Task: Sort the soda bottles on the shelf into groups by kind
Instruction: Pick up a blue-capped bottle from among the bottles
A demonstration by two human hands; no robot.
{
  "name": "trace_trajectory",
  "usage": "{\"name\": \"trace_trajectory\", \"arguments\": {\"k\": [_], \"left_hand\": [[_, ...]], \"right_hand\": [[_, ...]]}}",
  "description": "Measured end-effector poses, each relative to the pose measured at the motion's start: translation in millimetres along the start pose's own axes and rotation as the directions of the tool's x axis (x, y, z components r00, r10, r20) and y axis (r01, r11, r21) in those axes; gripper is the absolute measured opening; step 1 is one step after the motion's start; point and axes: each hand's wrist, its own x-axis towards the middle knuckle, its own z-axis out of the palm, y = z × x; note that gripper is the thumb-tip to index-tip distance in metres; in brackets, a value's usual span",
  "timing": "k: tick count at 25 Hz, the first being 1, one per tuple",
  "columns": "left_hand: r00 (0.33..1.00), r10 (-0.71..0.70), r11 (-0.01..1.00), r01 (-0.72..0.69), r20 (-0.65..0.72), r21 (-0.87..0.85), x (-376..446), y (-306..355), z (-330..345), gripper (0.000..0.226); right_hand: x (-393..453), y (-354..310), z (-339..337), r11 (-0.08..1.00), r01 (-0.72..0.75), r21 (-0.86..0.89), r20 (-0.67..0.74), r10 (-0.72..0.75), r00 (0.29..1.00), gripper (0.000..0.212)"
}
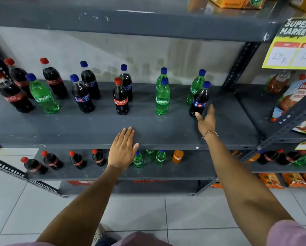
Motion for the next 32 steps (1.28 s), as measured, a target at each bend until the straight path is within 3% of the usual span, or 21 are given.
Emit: {"name": "trace_trajectory", "arguments": {"k": [8,15,21,27,32], "left_hand": [[1.000,-0.012,1.000,0.012,0.003,0.013,1,-2,-5,0.068],[1.000,0.026,0.999,-0.026,0.004,0.027,-2,-15,-7,0.064],[0.999,-0.032,0.998,0.033,-0.018,0.054,-18,-70,-20,0.060],[0.987,-0.145,0.986,0.150,-0.066,0.070,-43,-166,-49,0.062],[0.990,-0.116,0.991,0.120,-0.074,0.050,-48,-199,-58,0.063]], "right_hand": [[17,-4,6,0.999,0.031,0.022,-0.019,-0.031,0.999,0.052],[-19,-5,24,0.991,0.053,0.127,-0.076,-0.044,0.996,0.051],[-82,-14,77,0.978,0.108,0.178,0.058,-0.120,0.991,0.050],[-118,-47,163,0.974,0.132,0.186,0.220,-0.172,0.960,0.052],[-135,-74,229,0.972,0.149,0.180,0.261,-0.194,0.946,0.051]]}}
